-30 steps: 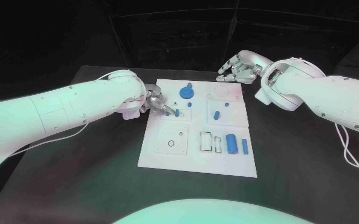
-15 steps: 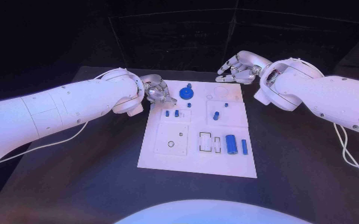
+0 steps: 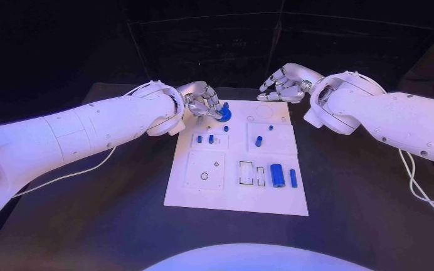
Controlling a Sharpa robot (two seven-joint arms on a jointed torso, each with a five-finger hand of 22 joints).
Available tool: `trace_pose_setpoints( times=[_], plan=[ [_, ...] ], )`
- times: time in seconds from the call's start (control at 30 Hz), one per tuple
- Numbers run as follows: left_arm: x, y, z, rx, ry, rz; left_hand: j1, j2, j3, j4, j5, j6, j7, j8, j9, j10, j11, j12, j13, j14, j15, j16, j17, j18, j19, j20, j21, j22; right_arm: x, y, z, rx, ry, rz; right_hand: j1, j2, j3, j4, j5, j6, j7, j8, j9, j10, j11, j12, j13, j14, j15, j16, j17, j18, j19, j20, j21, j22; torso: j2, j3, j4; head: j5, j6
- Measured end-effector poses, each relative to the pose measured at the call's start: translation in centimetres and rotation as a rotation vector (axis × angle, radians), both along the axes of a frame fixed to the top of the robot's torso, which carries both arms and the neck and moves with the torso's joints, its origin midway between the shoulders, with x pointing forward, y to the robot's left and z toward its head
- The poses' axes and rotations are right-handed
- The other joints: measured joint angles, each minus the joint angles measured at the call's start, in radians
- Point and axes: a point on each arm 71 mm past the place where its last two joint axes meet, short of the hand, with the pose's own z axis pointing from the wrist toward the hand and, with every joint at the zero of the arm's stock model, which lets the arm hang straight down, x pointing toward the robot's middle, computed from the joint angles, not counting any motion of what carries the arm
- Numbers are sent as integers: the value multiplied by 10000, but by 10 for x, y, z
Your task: Assemble the parts on the task board
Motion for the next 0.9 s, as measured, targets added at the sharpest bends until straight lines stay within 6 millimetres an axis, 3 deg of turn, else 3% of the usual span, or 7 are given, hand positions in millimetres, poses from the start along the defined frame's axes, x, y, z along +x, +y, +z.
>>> trace_pose_setpoints(
  times=[0.17,0.4,0.6,0.9],
  plan=[
    [3,-9,0,411,-693,-629,171,-104,616,-500,0,492,50,-855,-583,-103,69,-862,-825,-396,85,-406,-678,-2,-39,38,-134,-51,0,1,0,5,1,21,0,0,0,0,0,-36,36,0,0,0,0,0,0,0,0,0,0,0,0,0,0,0,0,1,-1,-34,18],
    [4,-23,-7,1413,-1582,-1646,-168,-519,1106,-867,-33,977,-3,-1793,-1117,90,73,-1613,-1633,420,66,686,377,-1,379,48,135,120,0,3,0,13,1,53,0,0,0,0,0,-36,36,0,1,0,0,0,1,0,0,0,0,0,0,0,0,1,0,0,-1,-55,40],
    [4,-29,-13,2210,-1941,-2152,-404,-553,1360,-1022,-31,1311,10,-2220,-1189,246,123,-1953,-2041,848,69,1263,962,-1,643,41,319,230,0,5,0,19,2,75,0,0,0,0,0,-36,36,0,1,0,0,0,2,0,0,0,0,0,0,0,0,1,0,-7,-1,-73,46],
    [4,-38,-16,2763,-2152,-2525,-631,-626,1475,-1083,-30,1525,16,-2595,-1189,309,114,-2244,-2373,1281,45,1841,1495,-1,1012,36,750,577,0,5,0,24,4,87,0,0,0,0,0,-36,36,0,1,0,0,0,-9,0,0,1,0,0,0,0,0,-7,22,-3,-14,-82,60]
  ],
)
